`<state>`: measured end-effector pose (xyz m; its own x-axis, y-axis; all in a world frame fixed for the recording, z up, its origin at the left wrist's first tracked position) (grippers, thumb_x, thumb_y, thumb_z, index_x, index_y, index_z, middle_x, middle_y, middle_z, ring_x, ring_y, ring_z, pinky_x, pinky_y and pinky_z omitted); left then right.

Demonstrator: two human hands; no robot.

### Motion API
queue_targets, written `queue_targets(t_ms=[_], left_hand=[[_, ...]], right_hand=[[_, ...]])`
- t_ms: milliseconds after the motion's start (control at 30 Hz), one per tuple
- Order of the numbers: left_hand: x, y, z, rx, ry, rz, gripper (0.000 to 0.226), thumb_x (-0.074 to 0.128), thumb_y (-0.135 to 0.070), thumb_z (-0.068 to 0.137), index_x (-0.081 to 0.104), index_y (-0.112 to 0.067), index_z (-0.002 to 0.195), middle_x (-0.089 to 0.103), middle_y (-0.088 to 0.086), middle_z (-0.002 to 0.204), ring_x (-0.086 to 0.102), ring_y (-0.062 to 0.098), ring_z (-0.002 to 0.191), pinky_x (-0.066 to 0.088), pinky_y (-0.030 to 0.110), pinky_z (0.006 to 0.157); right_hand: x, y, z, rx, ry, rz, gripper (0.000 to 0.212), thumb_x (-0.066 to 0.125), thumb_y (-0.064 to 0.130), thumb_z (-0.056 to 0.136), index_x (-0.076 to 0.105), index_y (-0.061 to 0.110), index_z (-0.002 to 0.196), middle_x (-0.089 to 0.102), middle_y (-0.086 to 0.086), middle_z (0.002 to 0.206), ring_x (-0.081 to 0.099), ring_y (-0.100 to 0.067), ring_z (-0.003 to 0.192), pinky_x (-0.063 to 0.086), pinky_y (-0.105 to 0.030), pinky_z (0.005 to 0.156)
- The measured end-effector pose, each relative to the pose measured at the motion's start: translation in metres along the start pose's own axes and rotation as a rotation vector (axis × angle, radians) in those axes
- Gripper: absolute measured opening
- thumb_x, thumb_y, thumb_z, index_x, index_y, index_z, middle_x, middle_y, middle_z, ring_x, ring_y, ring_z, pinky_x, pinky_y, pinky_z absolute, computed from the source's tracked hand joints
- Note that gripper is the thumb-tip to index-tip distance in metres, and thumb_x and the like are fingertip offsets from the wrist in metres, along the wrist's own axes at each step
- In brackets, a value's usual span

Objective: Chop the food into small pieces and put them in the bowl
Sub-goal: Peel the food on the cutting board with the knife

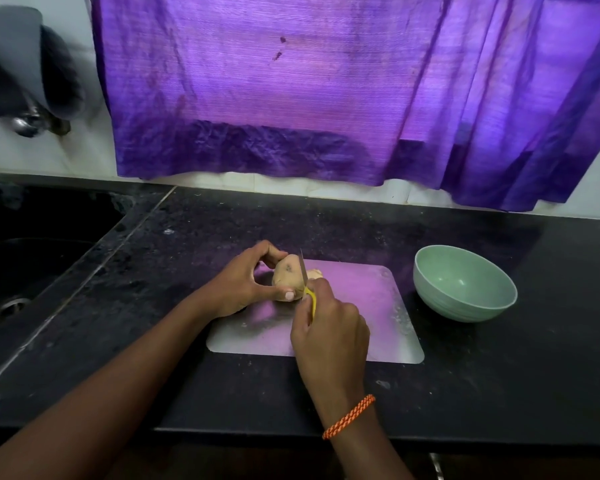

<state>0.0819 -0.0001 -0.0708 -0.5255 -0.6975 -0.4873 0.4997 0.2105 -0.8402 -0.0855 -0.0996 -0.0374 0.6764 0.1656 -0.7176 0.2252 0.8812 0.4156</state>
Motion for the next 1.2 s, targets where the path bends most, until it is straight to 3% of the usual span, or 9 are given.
queue_targets(t_ms=[167,267,333,467,633,833,900,1000,1200], left_hand=[[0.0,-0.001,0.001,0.004,0.006,0.004,0.058,0.096,-0.029,0.077,0.064,-0.022,0.125,0.071,-0.01,0.122,0.066,0.011,0.117,0.046,0.024,0.099],[0.0,-0.001,0.001,0.0,0.014,0.013,0.058,0.096,-0.031,0.077,0.064,-0.023,0.125,0.07,-0.01,0.123,0.065,0.011,0.118,0.047,0.029,0.102],[0.0,-0.001,0.001,-0.006,0.022,0.017,0.058,0.096,-0.029,0.078,0.064,-0.023,0.126,0.07,-0.01,0.123,0.065,0.012,0.119,0.048,0.032,0.104],[0.0,0.0,0.0,-0.008,0.021,0.021,0.058,0.096,-0.029,0.078,0.064,-0.023,0.126,0.07,-0.01,0.124,0.065,0.013,0.119,0.049,0.035,0.105],[0.0,0.002,0.0,-0.016,0.011,0.026,0.06,0.096,-0.035,0.078,0.063,-0.027,0.127,0.069,-0.011,0.124,0.065,0.013,0.119,0.051,0.045,0.108],[0.0,-0.001,-0.002,-0.027,0.002,0.005,0.057,0.094,-0.038,0.08,0.063,-0.031,0.127,0.069,-0.011,0.125,0.065,0.015,0.12,0.051,0.049,0.107],[0.0,-0.001,-0.003,-0.036,0.001,0.0,0.057,0.094,-0.041,0.08,0.063,-0.033,0.127,0.069,-0.012,0.126,0.064,0.015,0.12,0.051,0.049,0.108],[-0.003,-0.001,-0.003,-0.035,-0.029,-0.008,0.057,0.094,-0.043,0.079,0.063,-0.033,0.127,0.069,-0.011,0.124,0.065,0.015,0.117,0.052,0.049,0.106],[-0.001,-0.006,-0.004,-0.007,-0.038,0.001,0.058,0.095,-0.033,0.079,0.064,-0.031,0.128,0.07,-0.01,0.126,0.065,0.013,0.119,0.05,0.045,0.109]], right_hand=[[0.003,0.002,0.001,-0.022,0.055,-0.055,0.028,0.053,0.029,0.101,0.061,0.021,0.127,0.064,0.0,0.072,0.047,-0.018,0.057,0.032,-0.03,0.051],[0.01,0.004,0.0,-0.022,0.096,-0.067,0.019,0.06,0.024,0.098,0.064,0.019,0.116,0.061,-0.001,0.067,0.052,-0.019,0.054,0.04,-0.032,0.045],[0.011,0.004,0.0,-0.036,0.095,-0.094,0.012,0.065,0.019,0.093,0.067,0.019,0.105,0.059,-0.003,0.067,0.055,-0.022,0.054,0.034,-0.032,0.046],[0.019,0.0,-0.002,-0.029,0.199,-0.072,0.023,0.049,0.022,0.104,0.061,0.02,0.124,0.065,-0.007,0.09,0.061,-0.027,0.077,0.033,-0.035,0.062],[0.013,0.001,-0.003,0.005,0.154,-0.092,0.02,0.051,0.027,0.104,0.064,0.02,0.118,0.065,-0.005,0.083,0.06,-0.023,0.07,0.034,-0.032,0.058],[0.017,0.0,-0.006,0.026,0.148,-0.203,0.022,0.086,0.023,0.077,0.072,0.019,0.093,0.055,-0.001,0.057,0.053,-0.02,0.045,0.029,-0.027,0.045],[0.015,0.0,-0.006,-0.008,0.134,-0.223,0.02,0.08,0.023,0.084,0.071,0.019,0.101,0.06,-0.001,0.064,0.057,-0.02,0.053,0.03,-0.028,0.049],[0.013,-0.007,-0.005,-0.018,0.183,-0.225,0.03,0.053,0.022,0.104,0.056,0.018,0.133,0.069,-0.004,0.093,0.066,-0.023,0.08,0.035,-0.032,0.062],[0.0,-0.007,-0.004,0.027,0.126,-0.112,0.026,0.052,0.025,0.102,0.06,0.019,0.126,0.068,-0.005,0.085,0.065,-0.024,0.073,0.037,-0.032,0.058]])
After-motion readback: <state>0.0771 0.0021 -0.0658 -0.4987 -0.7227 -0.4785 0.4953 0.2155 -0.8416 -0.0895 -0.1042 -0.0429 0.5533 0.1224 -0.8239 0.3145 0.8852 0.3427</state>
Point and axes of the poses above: each hand's wrist, its own z-axis towards the middle knuckle, its own x-axis out of the palm, y = z × x, the point moved 7 cm from there along z, towards the middle knuckle
